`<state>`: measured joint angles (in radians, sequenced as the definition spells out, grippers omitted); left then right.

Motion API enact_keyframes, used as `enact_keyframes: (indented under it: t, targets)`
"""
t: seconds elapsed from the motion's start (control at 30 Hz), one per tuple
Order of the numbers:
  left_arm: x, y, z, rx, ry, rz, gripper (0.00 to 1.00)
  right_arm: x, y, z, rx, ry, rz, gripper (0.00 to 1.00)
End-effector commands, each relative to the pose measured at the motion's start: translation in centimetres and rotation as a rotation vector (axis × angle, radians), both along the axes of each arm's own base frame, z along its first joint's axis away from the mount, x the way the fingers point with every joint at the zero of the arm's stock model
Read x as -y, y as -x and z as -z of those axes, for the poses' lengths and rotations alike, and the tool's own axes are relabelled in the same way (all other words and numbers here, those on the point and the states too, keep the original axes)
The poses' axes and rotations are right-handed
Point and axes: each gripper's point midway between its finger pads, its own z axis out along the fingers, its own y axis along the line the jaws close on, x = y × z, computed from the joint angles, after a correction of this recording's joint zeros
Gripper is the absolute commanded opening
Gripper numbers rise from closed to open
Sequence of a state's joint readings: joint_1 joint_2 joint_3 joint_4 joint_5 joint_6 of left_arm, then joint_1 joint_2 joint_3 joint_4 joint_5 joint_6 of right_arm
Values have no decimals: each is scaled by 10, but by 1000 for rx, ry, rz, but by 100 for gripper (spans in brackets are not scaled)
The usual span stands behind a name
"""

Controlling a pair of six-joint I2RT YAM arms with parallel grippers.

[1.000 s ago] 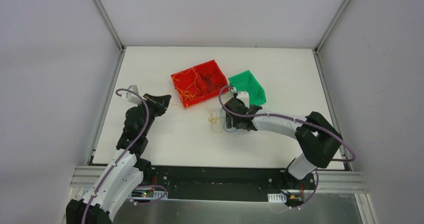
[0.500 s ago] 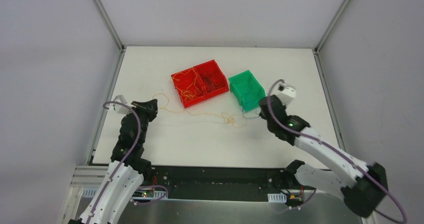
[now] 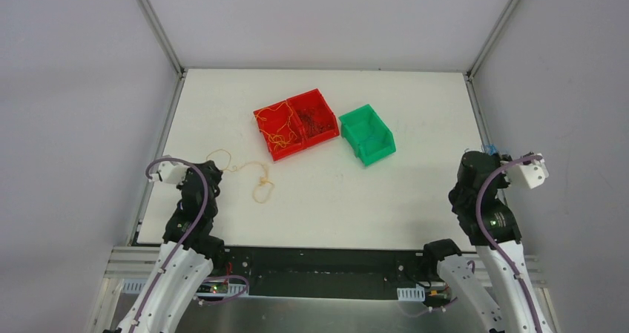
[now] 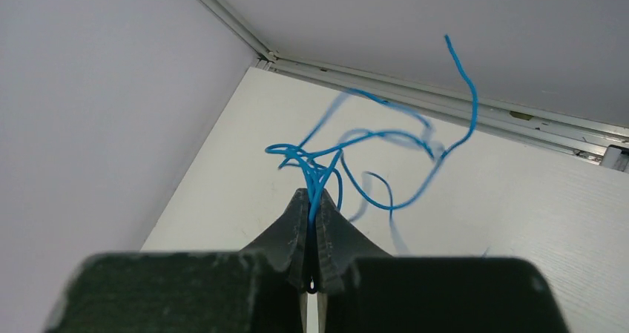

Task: Untangle the cables

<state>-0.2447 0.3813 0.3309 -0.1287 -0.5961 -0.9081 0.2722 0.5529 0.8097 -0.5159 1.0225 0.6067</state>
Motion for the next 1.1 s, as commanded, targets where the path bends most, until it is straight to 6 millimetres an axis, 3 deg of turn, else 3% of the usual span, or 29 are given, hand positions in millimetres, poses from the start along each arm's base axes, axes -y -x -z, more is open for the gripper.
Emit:
enact_keyframes:
  t: [0.0,0.17,0.33,0.47,0.73,0.93,1.07]
  targets:
    - [-16,7,-13,23,10,-95,0,3,0,1,-2,-21,26,0]
    - [28,-13,-42,89,1,166,0,-53,-39,22,-31,-88,-303,0]
    - [65,-23,-65,134,-2,374,0,-92,-45,31,-63,-145,-513,0]
    - [88,-25,-78,192,24,492,0,-95,-41,38,-42,-155,-540,0]
    - [138,-12,-138,317,62,784,0,-97,-40,36,-31,-154,-552,0]
    - [152,-23,-169,321,125,834,0,-95,-40,39,-38,-151,-543,0]
    - [156,-38,-208,333,84,845,0,-96,-40,37,-32,-150,-548,0]
